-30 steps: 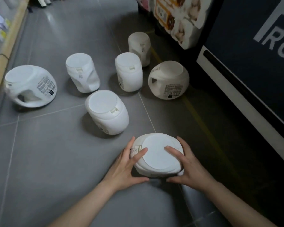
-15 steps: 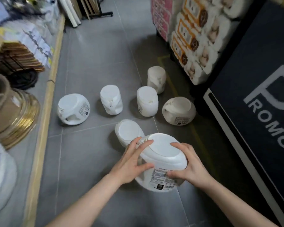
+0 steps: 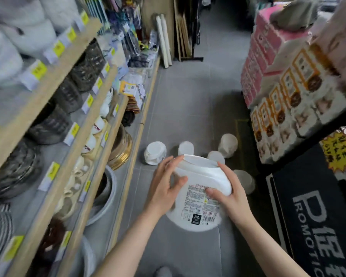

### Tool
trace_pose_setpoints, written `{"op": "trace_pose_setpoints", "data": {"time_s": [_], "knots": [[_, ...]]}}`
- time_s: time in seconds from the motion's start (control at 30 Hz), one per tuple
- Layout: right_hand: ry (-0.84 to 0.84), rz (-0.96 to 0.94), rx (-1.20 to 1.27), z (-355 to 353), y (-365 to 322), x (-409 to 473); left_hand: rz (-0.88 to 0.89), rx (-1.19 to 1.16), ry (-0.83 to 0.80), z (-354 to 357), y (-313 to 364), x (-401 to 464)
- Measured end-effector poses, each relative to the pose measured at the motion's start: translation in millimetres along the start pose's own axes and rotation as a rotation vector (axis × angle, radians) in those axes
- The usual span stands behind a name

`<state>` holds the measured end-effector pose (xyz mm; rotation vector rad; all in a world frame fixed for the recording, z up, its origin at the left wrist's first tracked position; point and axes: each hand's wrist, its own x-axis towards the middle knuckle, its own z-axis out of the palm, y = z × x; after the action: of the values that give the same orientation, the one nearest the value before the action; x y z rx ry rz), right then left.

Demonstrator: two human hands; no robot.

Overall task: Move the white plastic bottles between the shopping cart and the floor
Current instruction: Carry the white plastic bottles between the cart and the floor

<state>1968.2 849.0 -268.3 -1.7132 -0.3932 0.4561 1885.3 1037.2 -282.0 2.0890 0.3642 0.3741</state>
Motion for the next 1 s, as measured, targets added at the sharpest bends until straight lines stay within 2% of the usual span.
{"op": "trace_pose_setpoints", "data": {"time_s": [0.13,0.23,0.43,0.7,1.0], "knots": [[-0.06,-0.018,0.048,30,-69,-9,-0.008,0.041,0.024,-75,49,-14],[-0.145,-0.033,0.044,52,-103,-10,-0.009,0.061,0.126,-114,65,-35],[-0.422,-0.093,0.007,96,-141,-4,-0.233,0.06,0.373,-150,75,-86],[-0.925,-0.23,-0.112,141,-154,-21,-0.546,0.137,0.822,-130,97,-180],[-1.458,-0.347,-0.233,192,-150,-133,-0.757,0.195,1.368,-71,145,-324]]}}
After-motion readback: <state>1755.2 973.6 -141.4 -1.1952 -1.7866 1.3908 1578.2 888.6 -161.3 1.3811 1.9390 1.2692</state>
